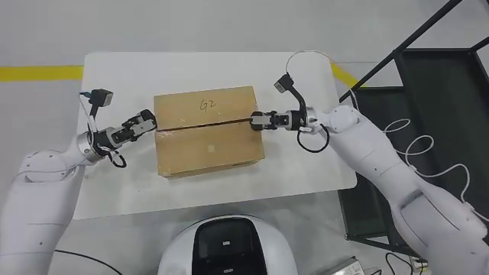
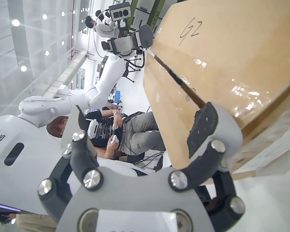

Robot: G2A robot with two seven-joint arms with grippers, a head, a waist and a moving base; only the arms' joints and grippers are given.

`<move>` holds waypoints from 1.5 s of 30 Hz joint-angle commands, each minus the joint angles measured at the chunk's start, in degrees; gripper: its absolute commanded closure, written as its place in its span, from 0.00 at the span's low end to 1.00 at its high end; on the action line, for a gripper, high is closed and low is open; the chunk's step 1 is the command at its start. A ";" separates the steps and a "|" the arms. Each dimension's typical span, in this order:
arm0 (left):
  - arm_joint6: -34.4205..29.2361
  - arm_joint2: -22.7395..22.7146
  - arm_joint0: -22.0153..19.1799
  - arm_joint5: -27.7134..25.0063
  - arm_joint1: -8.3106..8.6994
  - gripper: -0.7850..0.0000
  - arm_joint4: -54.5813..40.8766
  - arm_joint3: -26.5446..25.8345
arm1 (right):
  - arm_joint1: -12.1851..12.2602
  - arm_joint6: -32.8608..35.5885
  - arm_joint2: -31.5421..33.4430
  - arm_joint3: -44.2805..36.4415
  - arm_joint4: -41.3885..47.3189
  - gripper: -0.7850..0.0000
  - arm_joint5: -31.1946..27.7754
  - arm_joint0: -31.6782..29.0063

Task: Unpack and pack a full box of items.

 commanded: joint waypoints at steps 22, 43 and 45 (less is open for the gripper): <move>1.05 -6.47 2.96 -1.03 4.80 0.00 -15.08 1.24 | -6.82 3.50 -3.68 9.99 -2.33 0.00 5.94 7.86; 6.15 -16.58 12.62 6.59 6.18 0.00 -26.90 -5.43 | -8.21 2.94 -3.61 10.38 -3.97 0.00 7.24 8.08; 7.56 -16.95 13.51 7.88 6.12 0.00 -27.01 -7.00 | -8.21 2.94 -3.61 10.38 -3.97 0.00 7.24 8.08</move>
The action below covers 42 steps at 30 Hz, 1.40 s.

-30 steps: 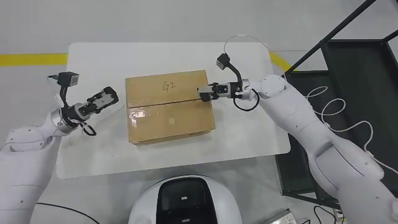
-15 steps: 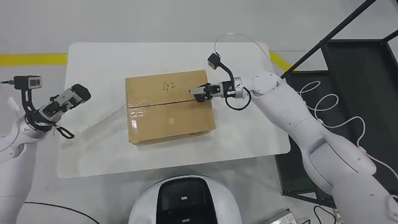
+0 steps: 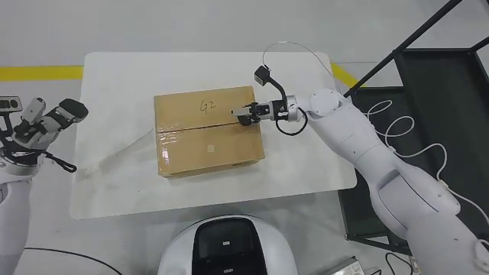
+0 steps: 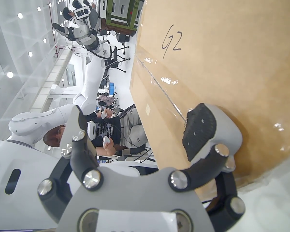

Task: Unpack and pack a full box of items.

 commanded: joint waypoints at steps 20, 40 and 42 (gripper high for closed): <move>9.24 -0.55 2.07 4.25 -0.34 0.00 4.36 -5.26 | 0.00 0.00 0.00 0.00 0.00 0.00 0.00 0.00; 19.42 -2.76 24.99 2.75 -2.47 0.00 3.87 -14.17 | 0.00 0.00 0.00 0.00 0.00 0.00 0.00 0.00; 19.42 -2.76 24.99 2.75 -2.47 0.00 3.87 -14.17 | 0.00 0.00 0.00 0.00 0.00 0.00 0.00 0.00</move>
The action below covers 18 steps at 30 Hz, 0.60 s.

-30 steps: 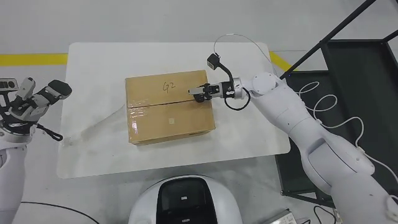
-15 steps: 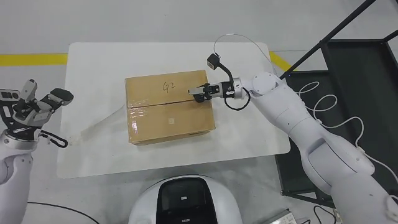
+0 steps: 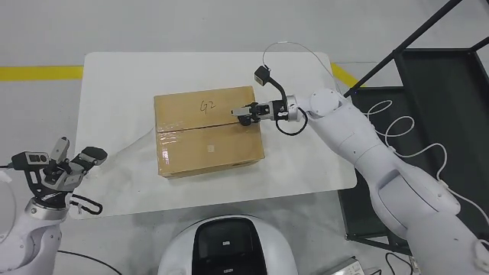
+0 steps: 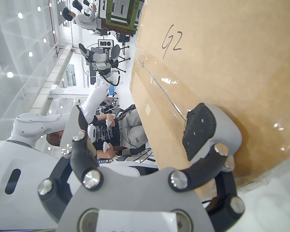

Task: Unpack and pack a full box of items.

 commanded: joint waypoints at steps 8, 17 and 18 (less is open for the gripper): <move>-0.01 -0.02 0.01 0.01 0.01 0.00 0.04 0.00 | 0.00 0.00 0.00 0.00 0.00 0.00 0.00 0.00; 7.23 2.15 4.58 3.40 -1.03 0.00 3.67 -3.96 | 0.00 0.00 0.00 0.00 0.00 0.00 0.00 0.00; 8.50 2.53 5.60 3.23 -1.21 0.00 4.32 -4.40 | 0.00 0.00 0.00 0.00 0.00 0.00 0.00 0.00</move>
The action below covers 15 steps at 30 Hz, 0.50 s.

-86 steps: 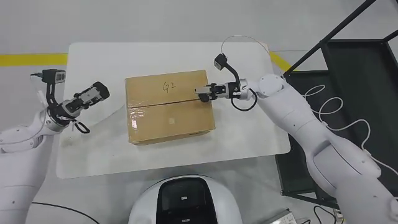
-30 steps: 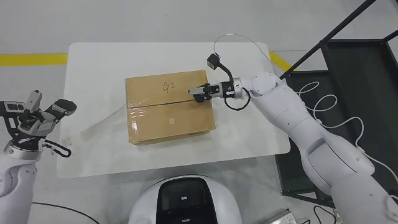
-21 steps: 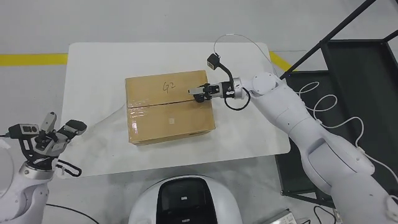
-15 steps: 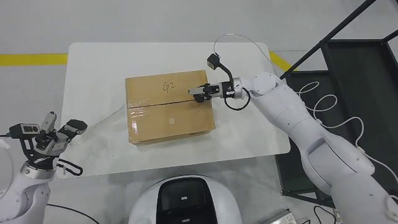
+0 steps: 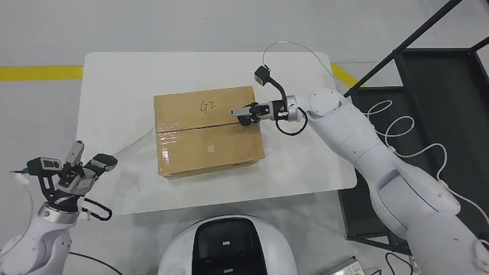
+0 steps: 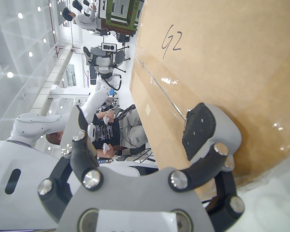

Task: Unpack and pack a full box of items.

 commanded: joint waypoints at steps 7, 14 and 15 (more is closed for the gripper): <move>8.83 4.45 4.13 -2.43 -1.58 0.00 3.83 0.27 | 0.00 0.00 0.00 0.00 0.00 0.00 0.00 0.00; 12.07 7.56 1.06 -3.77 -2.57 0.00 3.40 3.13 | 0.00 0.00 0.00 0.00 0.00 0.00 0.00 0.00; 12.07 7.56 1.06 -3.77 -2.57 0.00 3.40 3.13 | 0.00 0.00 0.00 0.00 0.00 0.00 0.00 0.00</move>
